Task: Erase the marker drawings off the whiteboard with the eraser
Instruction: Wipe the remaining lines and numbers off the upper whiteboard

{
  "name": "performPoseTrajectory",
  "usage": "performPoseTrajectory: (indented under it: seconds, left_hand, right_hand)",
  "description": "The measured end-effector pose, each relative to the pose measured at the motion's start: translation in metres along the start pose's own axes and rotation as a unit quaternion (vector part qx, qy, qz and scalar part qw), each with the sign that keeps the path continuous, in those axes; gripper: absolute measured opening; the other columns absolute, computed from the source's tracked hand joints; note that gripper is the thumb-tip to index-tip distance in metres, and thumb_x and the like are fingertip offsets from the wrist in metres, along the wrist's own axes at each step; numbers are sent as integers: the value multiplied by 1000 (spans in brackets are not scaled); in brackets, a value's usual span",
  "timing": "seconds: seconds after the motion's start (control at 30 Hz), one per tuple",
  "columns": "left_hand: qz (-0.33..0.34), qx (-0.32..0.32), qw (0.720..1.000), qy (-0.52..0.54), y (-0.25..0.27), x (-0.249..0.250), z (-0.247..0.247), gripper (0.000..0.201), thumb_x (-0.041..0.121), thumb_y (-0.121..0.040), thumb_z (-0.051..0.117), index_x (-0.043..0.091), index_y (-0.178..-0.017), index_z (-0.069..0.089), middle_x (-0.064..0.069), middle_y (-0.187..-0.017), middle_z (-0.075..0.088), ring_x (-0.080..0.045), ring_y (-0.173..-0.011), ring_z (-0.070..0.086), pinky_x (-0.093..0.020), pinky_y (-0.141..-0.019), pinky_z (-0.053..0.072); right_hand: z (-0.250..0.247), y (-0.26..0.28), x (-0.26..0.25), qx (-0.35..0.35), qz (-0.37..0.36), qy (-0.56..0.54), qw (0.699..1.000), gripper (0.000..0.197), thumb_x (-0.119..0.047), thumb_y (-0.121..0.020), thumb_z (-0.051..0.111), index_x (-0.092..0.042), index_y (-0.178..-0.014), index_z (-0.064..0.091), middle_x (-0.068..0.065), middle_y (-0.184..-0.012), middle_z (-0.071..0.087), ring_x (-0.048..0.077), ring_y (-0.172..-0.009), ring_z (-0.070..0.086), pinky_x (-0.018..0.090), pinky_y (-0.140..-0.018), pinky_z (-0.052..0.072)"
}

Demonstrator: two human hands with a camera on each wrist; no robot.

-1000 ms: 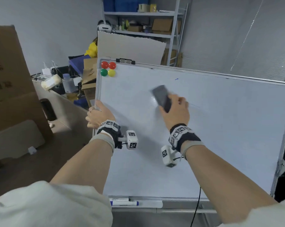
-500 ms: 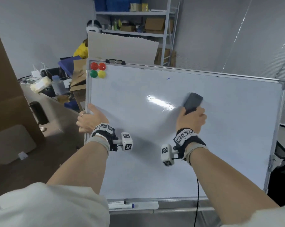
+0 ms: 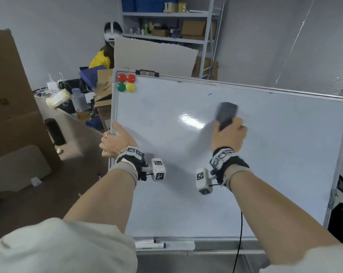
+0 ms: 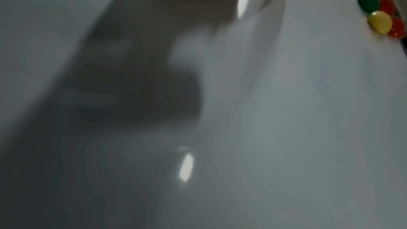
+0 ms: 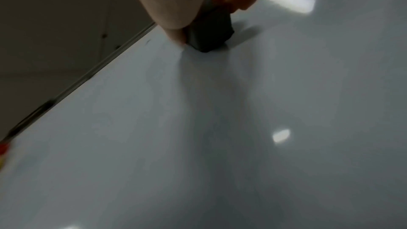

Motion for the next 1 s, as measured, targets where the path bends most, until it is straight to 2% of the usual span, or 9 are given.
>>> performPoseTrajectory:
  seconds: [0.07, 0.13, 0.37, 0.53, 0.6, 0.7, 0.77, 0.93, 1.0]
  left_hand:
    - [4, -5, 1000, 4, 1, 0, 1, 64, 56, -94, 30, 9, -120, 64, -11, -121, 65, -30, -115, 50, -47, -102, 29]
    - [6, -6, 1000, 6, 1, 0, 2, 65, 57, -94, 30, 9, -120, 64, -11, -120, 65, -30, -114, 51, -47, -101, 29]
    - [-4, -6, 1000, -1, -6, 0, -1, 61, 55, -94, 32, 9, -119, 65, -11, -121, 66, -29, -114, 51, -46, -101, 29]
    - [-2, -23, 1000, 7, -6, 1, 5, 65, 57, -94, 31, 8, -121, 65, -11, -123, 65, -29, -116, 50, -47, -102, 28]
    - [-1, -22, 1000, 3, -6, 1, 7, 65, 57, -94, 31, 8, -122, 64, -11, -125, 64, -30, -116, 49, -47, -103, 27]
    - [0, -17, 1000, -1, -6, 2, 8, 64, 56, -94, 31, 8, -122, 64, -11, -123, 64, -30, -117, 49, -47, -103, 27]
    - [-3, -14, 1000, -2, -9, 1, 7, 64, 55, -94, 31, 8, -121, 64, -12, -121, 65, -30, -116, 49, -47, -103, 28]
    - [-1, -34, 999, -8, -11, 1, 11, 64, 55, -93, 31, 8, -122, 63, -12, -124, 63, -30, -116, 49, -49, -102, 28]
    - [1, -51, 999, -11, -11, 2, 14, 64, 55, -94, 30, 9, -123, 63, -12, -127, 62, -30, -117, 48, -49, -102, 28]
  right_hand:
    - [-7, -9, 19, 18, 95, -1, 995, 52, -42, -90, 58, -11, -127, 39, 19, -123, 45, 40, -112, 48, 49, -83, 52]
    - [-4, -11, 8, 10, 87, -18, 996, 52, -41, -89, 59, -13, -127, 40, 18, -124, 44, 38, -113, 46, 50, -85, 52]
    - [33, 13, -102, -87, -229, 58, 968, 51, -40, -84, 66, -29, -129, 44, 12, -121, 47, 31, -107, 45, 41, -85, 46]
    - [11, -23, -53, 11, -26, 12, 1000, 48, -37, -85, 62, -24, -127, 44, 17, -123, 47, 37, -112, 45, 50, -88, 50]
    - [13, -23, -52, 1, -8, -14, 1000, 48, -37, -84, 62, -24, -127, 44, 16, -123, 46, 36, -112, 45, 49, -87, 51]
    - [35, 0, -94, -90, -175, 3, 980, 49, -40, -84, 64, -28, -127, 45, 13, -120, 46, 32, -110, 45, 39, -82, 48]
    - [41, 10, -107, -95, -258, 61, 959, 51, -40, -84, 66, -27, -129, 44, 12, -118, 47, 31, -106, 45, 39, -81, 47]
    - [16, -24, -42, 30, 2, 9, 1000, 52, -36, -85, 62, -14, -128, 41, 19, -123, 45, 38, -111, 45, 51, -85, 51]
    - [20, -23, -41, 24, -6, 19, 1000, 51, -37, -85, 61, -15, -127, 41, 18, -122, 45, 37, -109, 45, 51, -84, 51]
Point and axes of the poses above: each hand's wrist, its own y-axis away from the middle knuckle, its own z-axis out of the palm, x = y × z, the point moved 7 cm from there along -y, towards the middle knuckle
